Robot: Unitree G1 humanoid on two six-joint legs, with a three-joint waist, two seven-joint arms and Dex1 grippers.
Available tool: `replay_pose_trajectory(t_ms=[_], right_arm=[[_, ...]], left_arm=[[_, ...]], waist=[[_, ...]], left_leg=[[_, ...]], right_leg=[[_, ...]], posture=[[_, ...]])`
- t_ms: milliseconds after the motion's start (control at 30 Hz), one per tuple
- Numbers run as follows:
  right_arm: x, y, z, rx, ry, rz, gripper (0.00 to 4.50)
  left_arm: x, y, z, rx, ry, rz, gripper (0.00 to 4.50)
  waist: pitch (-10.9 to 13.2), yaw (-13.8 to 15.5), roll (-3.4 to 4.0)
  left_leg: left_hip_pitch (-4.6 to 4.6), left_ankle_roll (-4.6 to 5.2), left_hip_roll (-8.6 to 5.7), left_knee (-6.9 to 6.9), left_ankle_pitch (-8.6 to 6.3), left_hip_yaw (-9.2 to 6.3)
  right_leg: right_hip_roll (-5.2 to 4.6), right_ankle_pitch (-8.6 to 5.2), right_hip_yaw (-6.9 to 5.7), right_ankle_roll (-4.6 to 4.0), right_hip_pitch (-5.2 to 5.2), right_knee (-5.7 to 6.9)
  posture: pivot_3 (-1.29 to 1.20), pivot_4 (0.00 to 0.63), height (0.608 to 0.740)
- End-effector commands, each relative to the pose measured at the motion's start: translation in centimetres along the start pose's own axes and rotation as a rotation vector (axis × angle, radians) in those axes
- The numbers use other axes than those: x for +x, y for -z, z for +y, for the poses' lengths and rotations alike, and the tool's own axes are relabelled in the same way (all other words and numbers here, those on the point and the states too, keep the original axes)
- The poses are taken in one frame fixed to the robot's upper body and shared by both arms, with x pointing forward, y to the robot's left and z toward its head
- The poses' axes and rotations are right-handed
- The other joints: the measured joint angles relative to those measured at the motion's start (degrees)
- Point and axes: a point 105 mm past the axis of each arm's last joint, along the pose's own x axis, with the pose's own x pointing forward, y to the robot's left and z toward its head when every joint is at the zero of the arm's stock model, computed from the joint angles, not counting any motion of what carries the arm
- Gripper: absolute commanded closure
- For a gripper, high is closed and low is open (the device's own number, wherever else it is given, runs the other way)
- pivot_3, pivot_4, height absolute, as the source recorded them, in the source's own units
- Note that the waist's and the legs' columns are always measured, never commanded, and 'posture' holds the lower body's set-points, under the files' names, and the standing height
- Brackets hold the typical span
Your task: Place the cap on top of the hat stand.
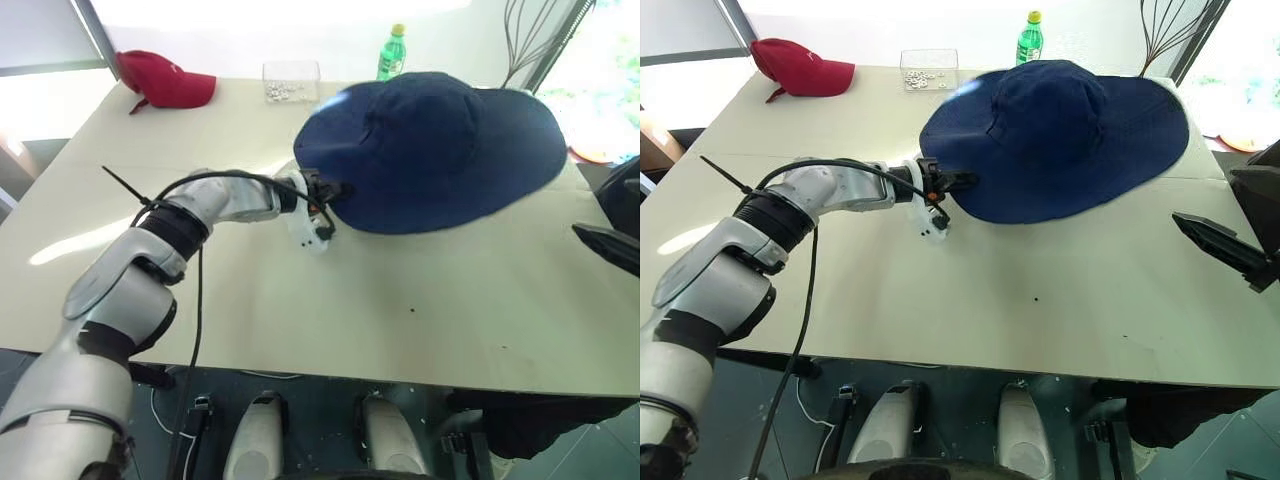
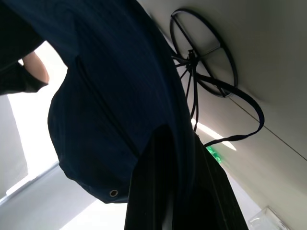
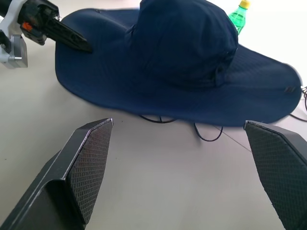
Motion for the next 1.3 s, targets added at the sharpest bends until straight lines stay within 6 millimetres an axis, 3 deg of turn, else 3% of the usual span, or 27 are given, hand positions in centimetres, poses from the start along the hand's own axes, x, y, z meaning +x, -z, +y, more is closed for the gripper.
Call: replay_pose_trajectory(t_ms=[33, 300, 367, 500, 667, 900, 1067, 1167, 1300], right_arm=[[-0.8, -0.4, -0.4, -0.026, 0.042, -0.021, 0.0], [-0.7, 0.0, -0.3, -0.021, 0.05, -0.025, 0.0], [-0.7, 0.0, -0.2, -0.022, 0.049, -0.025, 0.0], [-0.7, -0.1, -0.2, -0.023, 0.049, -0.027, 0.0], [-0.4, -0.3, -0.2, -0.03, 0.041, -0.033, 0.0], [0.0, -0.4, -0.2, -0.04, 0.032, -0.036, 0.0], [0.1, -0.4, -0.2, -0.049, 0.027, -0.034, 0.0], [0.2, -0.4, -0.3, -0.057, 0.024, -0.027, 0.0], [0.3, -0.3, -0.5, -0.065, 0.018, -0.015, 0.0]], left_arm=[[-0.4, 1.3, 1.5, 0.078, -0.036, -0.006, 4.47], [-0.4, 2.0, 1.6, -0.249, -0.088, 0.046, 4.47], [-0.4, 2.5, 2.0, -0.426, -0.133, 0.082, 4.47], [-0.6, 3.2, 3.4, -0.606, -0.21, 0.096, 4.47], [-0.8, 2.7, 3.9, -0.672, -0.207, 0.069, 4.47], [-0.9, 0.7, 2.3, -0.699, -0.127, 0.02, 4.47], [-0.9, 0.5, 1.9, -0.753, -0.107, 0.019, 4.47], [-1.1, 0.7, 2.2, -0.754, -0.117, 0.014, 3.4], [-2.2, 0.9, 2.2, -0.758, -0.115, 0.012, 1.37]], waist=[[0.0, 0.0, -0.01], [0.0, 0.0, 0.01], [0.0, 0.0, 0.02], [0.0, 0.0, 0.01], [0.0, -0.2, 0.04], [0.0, -0.1, 0.04], [0.0, -0.1, 0.05], [0.0, -0.2, 0.05], [0.0, -0.2, 0.05]], left_leg=[[0.0, 0.0, 0.0, 0.0, 0.0, 0.0], [0.0, -0.01, 0.0, 0.0, 0.0, 0.01], [0.0, 0.0, 0.0, 0.0, 0.0, 0.01], [0.0, 0.0, 0.0, 0.01, 0.0, 0.01], [0.03, 0.0, 0.0, 0.0, 0.0, 0.0], [0.04, 0.0, 0.0, 0.01, 0.0, 0.0], [0.04, 0.0, 0.0, 0.01, 0.0, 0.0], [0.05, 0.0, 0.0, 0.01, 0.0, 0.0], [0.05, 0.0, 0.0, 0.01, 0.0, 0.0]], right_leg=[[0.0, 0.0, 0.0, 0.0, 0.0, 0.0], [-0.01, -0.01, 0.0, -0.02, 0.0, 0.0], [-0.01, 0.0, 0.0, -0.02, 0.0, 0.0], [-0.01, 0.0, 0.0, -0.02, 0.0, 0.02], [-0.01, 0.0, 0.0, -0.01, 0.01, 0.03], [0.0, 0.01, 0.0, -0.01, 0.03, 0.03], [0.0, 0.01, 0.0, -0.01, 0.04, 0.03], [0.0, 0.01, 0.0, -0.01, 0.04, 0.03], [0.0, 0.01, 0.0, -0.01, 0.04, 0.03]], posture=[[0.0, 0.15, 0.739], [0.0, 0.15, 0.739], [0.0, 0.15, 0.739], [0.0, 0.15, 0.739], [0.0, 0.15, 0.739], [0.0, 0.15, 0.739], [0.0, 0.15, 0.739], [0.0, 0.15, 0.739], [0.0, 0.15, 0.739]])
